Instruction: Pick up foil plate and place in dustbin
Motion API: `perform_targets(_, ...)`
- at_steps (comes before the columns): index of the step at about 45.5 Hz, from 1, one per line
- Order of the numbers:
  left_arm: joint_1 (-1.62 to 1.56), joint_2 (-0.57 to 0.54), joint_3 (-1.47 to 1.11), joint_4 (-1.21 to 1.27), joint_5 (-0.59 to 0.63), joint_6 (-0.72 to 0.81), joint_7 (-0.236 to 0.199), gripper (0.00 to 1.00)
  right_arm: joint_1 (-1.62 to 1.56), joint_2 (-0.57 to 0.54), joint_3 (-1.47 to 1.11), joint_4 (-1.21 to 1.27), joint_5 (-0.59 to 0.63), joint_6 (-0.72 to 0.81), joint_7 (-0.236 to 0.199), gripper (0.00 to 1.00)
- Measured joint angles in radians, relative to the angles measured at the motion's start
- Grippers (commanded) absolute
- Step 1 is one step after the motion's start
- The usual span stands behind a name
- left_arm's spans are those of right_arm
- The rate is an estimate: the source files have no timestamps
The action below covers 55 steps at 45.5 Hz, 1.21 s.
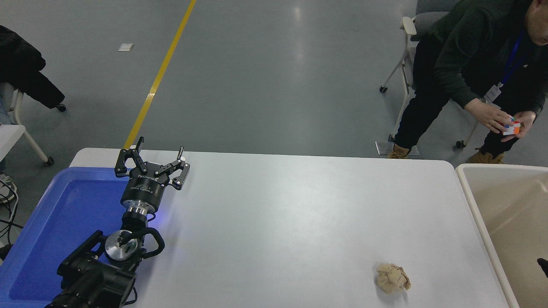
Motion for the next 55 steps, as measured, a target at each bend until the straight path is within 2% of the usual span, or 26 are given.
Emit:
perform_targets(11,0.0,0.0,0.0,0.0,0.0,0.0,0.0,0.99,0.133,-0.074,-0.051,0.025,-0.089,0.057,-0.003,1.0)
perform_targets(21,0.0,0.0,0.0,0.0,0.0,0.0,0.0,0.99,0.31,-0.166,-0.173,0.173,-0.169,0.08,-0.006,1.0)
perform_targets(37,0.0,0.0,0.0,0.0,0.0,0.0,0.0,0.99,0.805,-0.331,-0.56,0.714,-0.297,0.094,-0.007,1.0)
perform_targets(46,0.0,0.0,0.0,0.0,0.0,0.0,0.001,0.99,1.094,-0.324,-0.801,0.974,-0.383,0.097,-0.005,1.0)
perform_targets(55,0.0,0.0,0.0,0.0,0.0,0.0,0.001,0.99,1.321,-0.208,-1.048,1.195,-0.433,0.099,0.001,1.0)
